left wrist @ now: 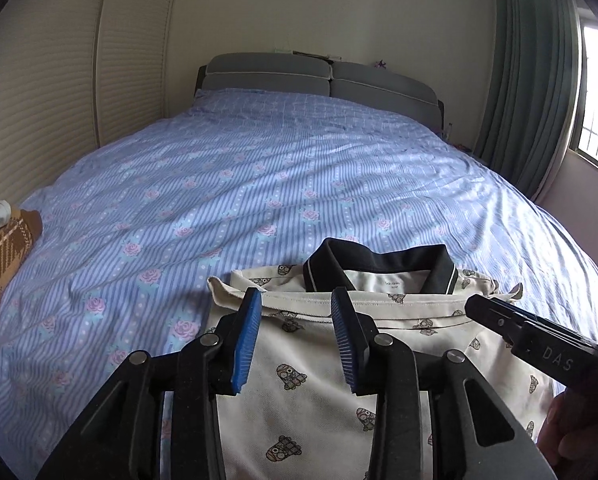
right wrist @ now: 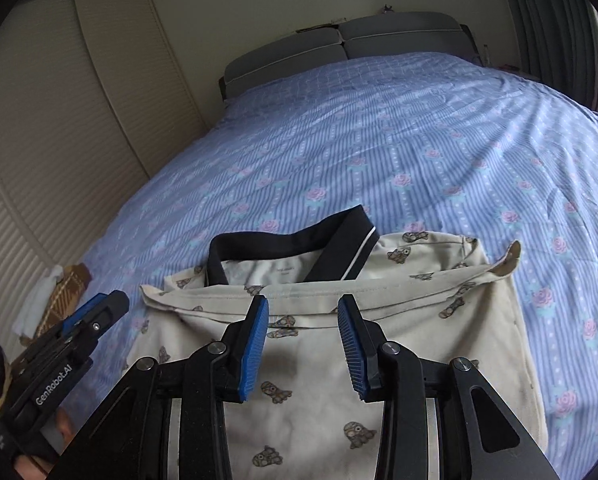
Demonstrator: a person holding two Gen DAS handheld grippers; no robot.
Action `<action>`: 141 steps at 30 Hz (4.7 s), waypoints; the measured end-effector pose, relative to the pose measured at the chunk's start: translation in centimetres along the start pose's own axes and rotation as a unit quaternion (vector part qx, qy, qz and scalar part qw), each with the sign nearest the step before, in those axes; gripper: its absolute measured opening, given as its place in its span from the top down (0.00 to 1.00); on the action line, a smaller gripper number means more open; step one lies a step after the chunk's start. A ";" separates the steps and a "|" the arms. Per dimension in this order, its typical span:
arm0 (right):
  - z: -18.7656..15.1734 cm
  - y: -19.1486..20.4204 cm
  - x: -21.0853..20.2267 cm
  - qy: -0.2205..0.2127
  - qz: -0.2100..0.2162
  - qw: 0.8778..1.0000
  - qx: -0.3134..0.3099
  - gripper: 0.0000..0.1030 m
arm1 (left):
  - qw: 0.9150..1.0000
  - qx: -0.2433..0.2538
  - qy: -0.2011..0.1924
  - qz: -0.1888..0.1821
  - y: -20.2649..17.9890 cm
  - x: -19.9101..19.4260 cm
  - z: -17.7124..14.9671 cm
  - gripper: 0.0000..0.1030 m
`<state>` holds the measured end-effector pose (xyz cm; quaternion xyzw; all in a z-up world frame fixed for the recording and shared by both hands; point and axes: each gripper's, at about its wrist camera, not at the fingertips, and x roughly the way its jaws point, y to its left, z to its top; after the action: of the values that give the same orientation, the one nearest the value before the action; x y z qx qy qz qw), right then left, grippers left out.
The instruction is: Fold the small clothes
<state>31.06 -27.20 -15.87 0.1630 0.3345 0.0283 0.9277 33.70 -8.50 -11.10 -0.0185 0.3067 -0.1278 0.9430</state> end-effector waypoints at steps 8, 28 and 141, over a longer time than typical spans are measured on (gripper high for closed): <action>-1.4 1.5 3.6 0.048 -0.008 0.998 -0.029 0.64 | 1.000 -0.013 0.007 0.002 2.1 1.3 -0.9 0.65; 2.6 1.7 8.5 0.037 -0.027 0.999 -0.018 0.64 | 0.999 -0.039 0.011 -0.001 4.5 1.5 -0.7 0.65; 4.1 1.7 5.8 0.139 -0.049 0.902 -0.405 0.72 | 0.998 -0.045 0.039 0.002 3.6 1.0 -0.5 0.54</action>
<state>38.25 -25.82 -15.93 -0.2488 0.4271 0.1386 0.8582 35.01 -5.22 -12.49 -0.0551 0.3489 -0.1124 0.9288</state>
